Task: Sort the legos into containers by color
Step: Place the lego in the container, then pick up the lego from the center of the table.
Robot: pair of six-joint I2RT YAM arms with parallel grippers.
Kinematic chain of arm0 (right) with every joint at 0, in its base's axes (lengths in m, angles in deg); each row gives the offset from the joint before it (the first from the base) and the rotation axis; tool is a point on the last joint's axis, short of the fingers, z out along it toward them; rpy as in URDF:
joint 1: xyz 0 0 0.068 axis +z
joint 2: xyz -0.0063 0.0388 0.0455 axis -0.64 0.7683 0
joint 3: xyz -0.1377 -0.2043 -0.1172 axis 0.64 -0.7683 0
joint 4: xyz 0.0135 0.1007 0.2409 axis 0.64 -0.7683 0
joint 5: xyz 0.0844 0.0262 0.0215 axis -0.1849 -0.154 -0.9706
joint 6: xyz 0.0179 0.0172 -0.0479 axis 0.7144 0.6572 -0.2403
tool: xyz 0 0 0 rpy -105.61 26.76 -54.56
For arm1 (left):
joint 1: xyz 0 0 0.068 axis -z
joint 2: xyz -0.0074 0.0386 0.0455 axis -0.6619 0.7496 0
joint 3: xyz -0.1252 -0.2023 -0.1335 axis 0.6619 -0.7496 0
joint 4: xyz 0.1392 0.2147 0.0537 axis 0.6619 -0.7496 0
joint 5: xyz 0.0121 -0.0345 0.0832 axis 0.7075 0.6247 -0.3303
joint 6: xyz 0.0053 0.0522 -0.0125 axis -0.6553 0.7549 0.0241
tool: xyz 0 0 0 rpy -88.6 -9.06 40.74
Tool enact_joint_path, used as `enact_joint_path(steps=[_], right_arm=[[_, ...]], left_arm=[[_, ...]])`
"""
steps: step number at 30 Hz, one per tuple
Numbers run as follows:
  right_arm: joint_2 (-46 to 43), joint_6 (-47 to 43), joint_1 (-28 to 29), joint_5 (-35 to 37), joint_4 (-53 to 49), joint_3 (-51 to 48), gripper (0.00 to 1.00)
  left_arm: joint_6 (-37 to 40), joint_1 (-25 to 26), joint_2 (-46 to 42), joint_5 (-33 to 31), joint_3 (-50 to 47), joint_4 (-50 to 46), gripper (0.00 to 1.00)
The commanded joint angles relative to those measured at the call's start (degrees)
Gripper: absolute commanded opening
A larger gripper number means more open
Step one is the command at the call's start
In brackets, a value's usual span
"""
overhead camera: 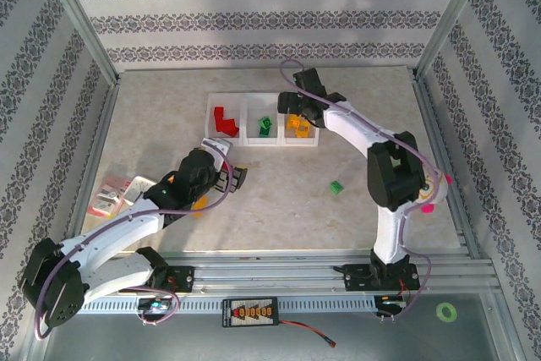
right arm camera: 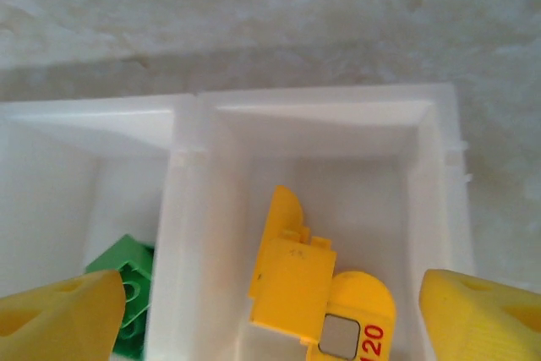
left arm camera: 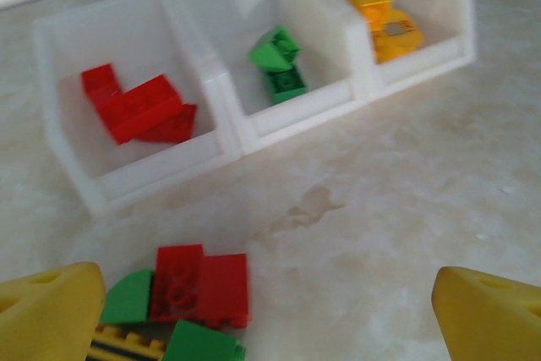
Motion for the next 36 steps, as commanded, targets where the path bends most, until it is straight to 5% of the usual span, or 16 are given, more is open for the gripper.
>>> enact_joint_path(steps=[1,12,20,26,36], right_arm=[[-7.91,-2.68,1.88,-0.70,3.69,-4.64,0.92],[-22.97,-7.11,9.36,-3.21,6.89,-21.05,0.95],[-26.21,-4.81,10.30,-1.93,7.05,-26.70,0.96],[-25.76,-5.46,10.30,-1.74,7.00,-26.42,0.96],[-24.98,-5.88,10.30,-1.90,6.87,-26.32,0.96]], left_arm=[[-10.18,-1.88,1.35,-6.42,3.32,-8.87,0.99],[-17.49,-13.74,8.15,0.19,9.22,-22.64,0.93],[-31.61,-13.85,16.99,6.47,15.55,-31.65,0.85],[-42.82,-13.28,17.11,3.65,13.44,-31.42,0.76],[-48.45,-12.67,22.32,9.79,11.70,-25.60,0.70]])
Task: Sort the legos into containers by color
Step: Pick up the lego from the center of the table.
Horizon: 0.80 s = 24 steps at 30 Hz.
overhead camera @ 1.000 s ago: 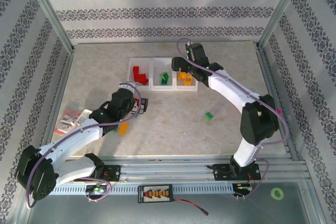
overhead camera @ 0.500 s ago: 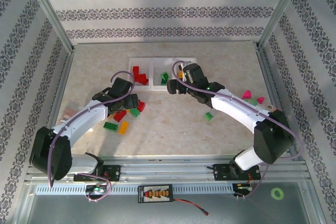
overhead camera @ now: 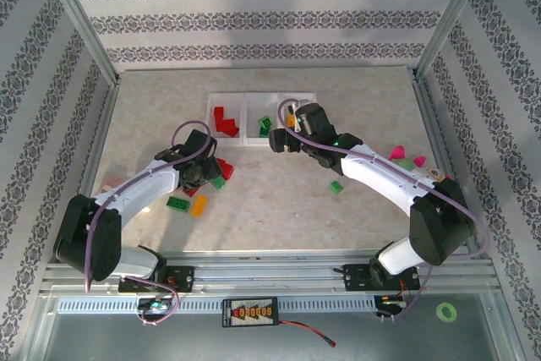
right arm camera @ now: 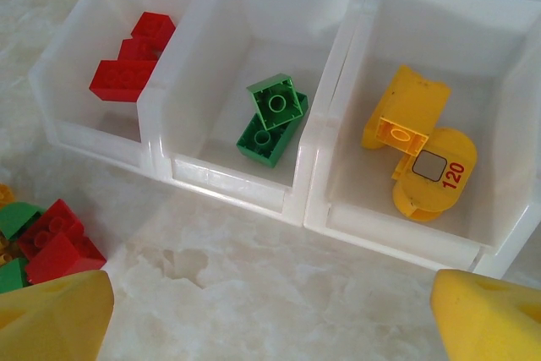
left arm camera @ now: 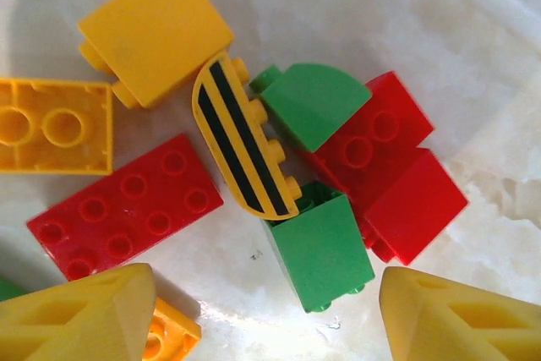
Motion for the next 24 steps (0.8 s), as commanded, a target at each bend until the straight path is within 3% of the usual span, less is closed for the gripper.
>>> enact_joint_path(steps=[1,24], right_arm=[[-0.44,-0.66,0.08,1.07,0.20,-0.04,0.96],[-0.67,-0.84,-0.09,1.76,-0.60,-1.23,0.97]], left_arm=[[-3.32,0.88,2.57,2.79,-0.63,1.84,0.69],[-2.67,1.27,10.66,3.21,2.09,4.50,0.72]])
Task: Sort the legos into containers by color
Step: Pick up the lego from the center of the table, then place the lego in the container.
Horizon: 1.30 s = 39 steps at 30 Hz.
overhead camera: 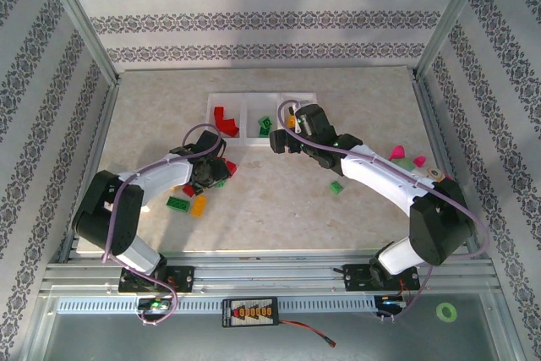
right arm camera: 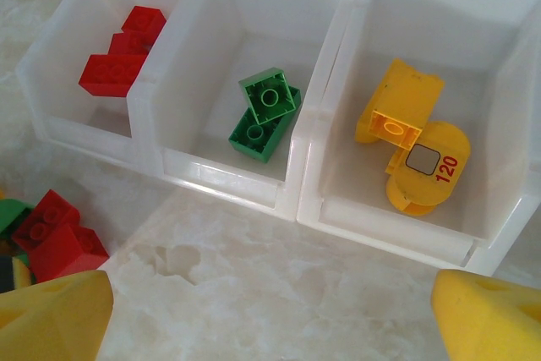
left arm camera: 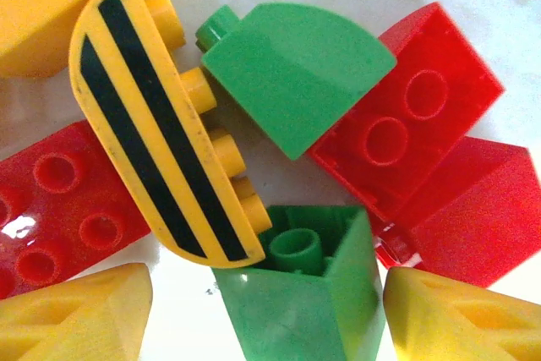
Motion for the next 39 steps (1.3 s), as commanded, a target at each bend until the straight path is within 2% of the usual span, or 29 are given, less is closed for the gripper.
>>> enact_joint_path(steps=[1,5,11,15,20,26,31,39], right_arm=[[-0.53,-0.81,-0.09,1.10,-0.38,-0.76,0.97],[-0.46,-0.81,-0.05,1.20,-0.43,-0.94,0.97],[-0.43,-0.56,-0.17,0.79,-0.61,-0.78,0.97],[-1.12,-0.41,-0.07,0.77,-0.73,-0.60,0.97],[-3.30,0.22,-0.07,1.19,-0.65,-1.42,0.97],[-6.50,0.92,-0.14,1.99,-0.05,-3.58,0.97],[-8.40,0.99,-0.58,2.60,0.13,-4.76,0.97],[-10.91,1.87,-2.00,2.64,-0.17,-7.12,0.97]], left_arm=[[-0.38,0.65,1.36,-0.36,0.95,-0.13,0.71],[-0.39,0.68,1.91,-0.14,0.94,-0.02,0.62],[0.07,0.67,1.58,-0.36,1.24,-0.39,0.40],[1.18,0.69,0.14,-0.71,2.17,-2.02,0.30],[4.44,2.15,-3.51,-4.53,5.81,-7.44,0.29],[9.25,2.55,-3.30,-4.45,13.76,-6.18,0.29],[14.69,2.60,4.84,-4.57,26.03,-4.82,0.29],[22.32,2.67,24.80,-5.94,50.88,-7.05,0.29]])
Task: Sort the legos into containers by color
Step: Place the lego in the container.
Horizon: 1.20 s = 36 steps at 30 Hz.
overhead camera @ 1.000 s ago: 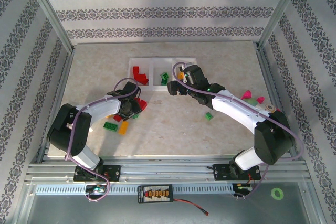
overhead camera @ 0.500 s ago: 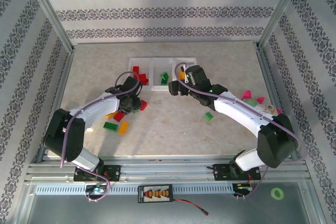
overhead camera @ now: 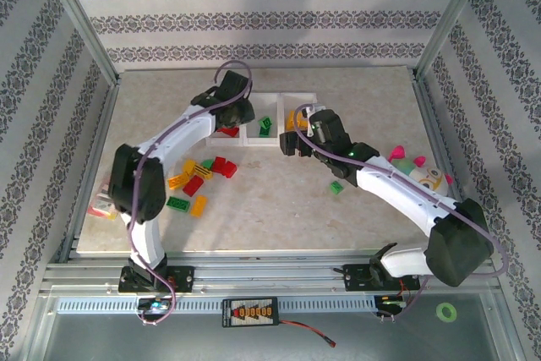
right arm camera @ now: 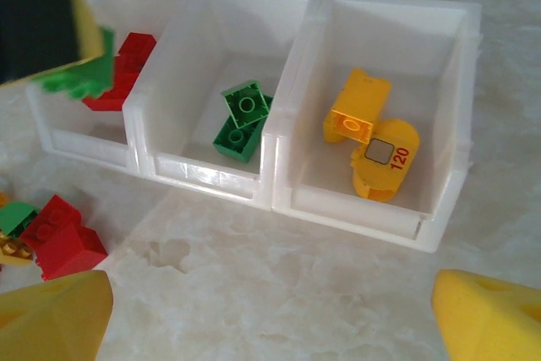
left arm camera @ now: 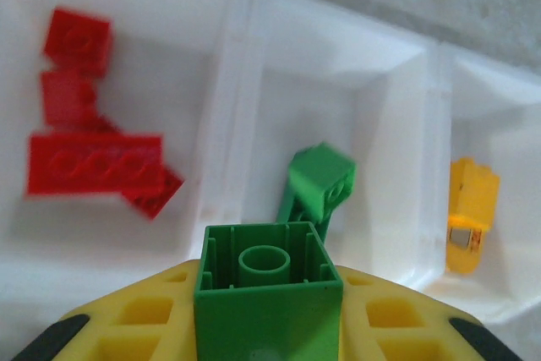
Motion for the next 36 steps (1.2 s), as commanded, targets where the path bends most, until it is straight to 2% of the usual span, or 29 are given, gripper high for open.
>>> enact_joint_path(steps=[1,8,13,15,20,24,29,32,36], right_arm=[[-1.90,1.32,-0.67,1.24,-0.03,-1.62,0.97],[-4.05,2.57,-1.01,1.94,0.10,-4.06,0.97],[-5.04,2.66,-1.37,2.37,-0.35,-4.80,0.97],[-5.55,2.81,-1.61,2.94,-0.79,-5.12,0.97],[-7.11,4.44,-2.99,4.38,-3.09,-6.45,0.97],[-8.49,7.26,-5.14,5.30,-8.77,-7.74,0.97],[-8.66,13.25,-8.39,4.95,-16.67,-10.12,0.97],[-8.10,16.08,-8.67,4.96,-17.93,-12.28,0.97],[-5.86,18.82,-8.76,4.22,-18.38,-13.73,0.97]], left_arm=[[5.81,0.45,7.32,-2.09,9.19,-2.97,0.29],[8.51,0.53,22.00,-2.38,29.68,-11.47,0.30],[8.81,0.46,25.96,-1.24,34.49,-13.42,0.34],[8.98,0.46,25.93,-0.92,34.53,-13.36,0.41],[10.76,0.59,23.23,1.17,33.81,-13.05,0.70],[13.63,1.41,17.19,0.27,28.84,-10.03,0.86],[19.41,3.13,6.14,1.94,14.80,0.01,0.96],[25.69,4.19,-2.32,7.04,2.01,10.66,1.00],[32.74,4.78,-12.75,16.33,-15.66,24.94,0.99]])
